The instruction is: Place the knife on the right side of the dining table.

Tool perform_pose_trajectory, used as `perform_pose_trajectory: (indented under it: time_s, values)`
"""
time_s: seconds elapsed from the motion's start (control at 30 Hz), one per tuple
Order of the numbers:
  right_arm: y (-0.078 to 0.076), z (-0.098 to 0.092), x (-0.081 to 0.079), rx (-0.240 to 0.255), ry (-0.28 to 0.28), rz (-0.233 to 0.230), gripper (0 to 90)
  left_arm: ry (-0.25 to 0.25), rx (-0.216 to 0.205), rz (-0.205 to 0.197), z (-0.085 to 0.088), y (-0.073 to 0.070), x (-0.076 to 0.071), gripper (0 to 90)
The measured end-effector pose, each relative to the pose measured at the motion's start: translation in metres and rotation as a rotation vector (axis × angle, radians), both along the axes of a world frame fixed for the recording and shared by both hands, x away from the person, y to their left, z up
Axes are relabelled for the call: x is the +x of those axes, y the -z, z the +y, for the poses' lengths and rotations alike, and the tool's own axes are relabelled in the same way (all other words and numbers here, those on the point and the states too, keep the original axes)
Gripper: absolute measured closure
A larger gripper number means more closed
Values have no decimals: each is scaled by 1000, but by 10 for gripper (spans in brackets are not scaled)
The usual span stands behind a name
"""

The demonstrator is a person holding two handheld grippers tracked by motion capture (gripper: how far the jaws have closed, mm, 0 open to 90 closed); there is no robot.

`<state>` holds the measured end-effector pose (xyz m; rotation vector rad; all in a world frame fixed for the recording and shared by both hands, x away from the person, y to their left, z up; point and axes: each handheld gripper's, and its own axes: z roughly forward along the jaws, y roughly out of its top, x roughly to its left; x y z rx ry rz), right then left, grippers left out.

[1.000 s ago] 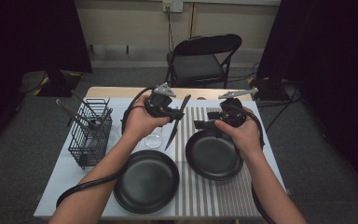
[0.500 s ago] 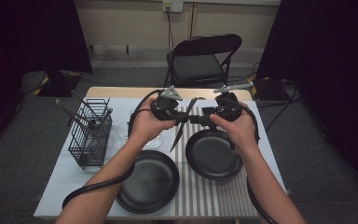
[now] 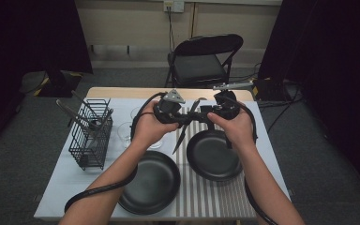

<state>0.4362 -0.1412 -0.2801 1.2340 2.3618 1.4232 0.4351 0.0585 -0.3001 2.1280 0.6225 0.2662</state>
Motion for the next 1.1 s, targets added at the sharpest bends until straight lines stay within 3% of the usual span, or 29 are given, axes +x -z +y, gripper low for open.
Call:
perform_pose_trajectory:
  time_s: [0.27,0.3,0.47,0.5,0.93,1.1]
  values:
    - [-4,5,1,-9,27,-18,477,-9,-20,5,-3,6,-1,839]
    - [-5,6,1,-13,23,-17,537,-13,-23,0,-3,6,-2,839]
    - [-8,6,-1,-9,41,-27,600,-12,-25,5,-5,8,-3,839]
    - [-8,6,-1,1,44,-28,659,-14,-27,0,-6,9,-3,839]
    - [-7,6,-2,27,58,-22,720,-33,-44,0,-4,13,-5,839]
    - [-6,7,-2,47,56,-16,730,-33,-76,-2,-2,16,-6,837]
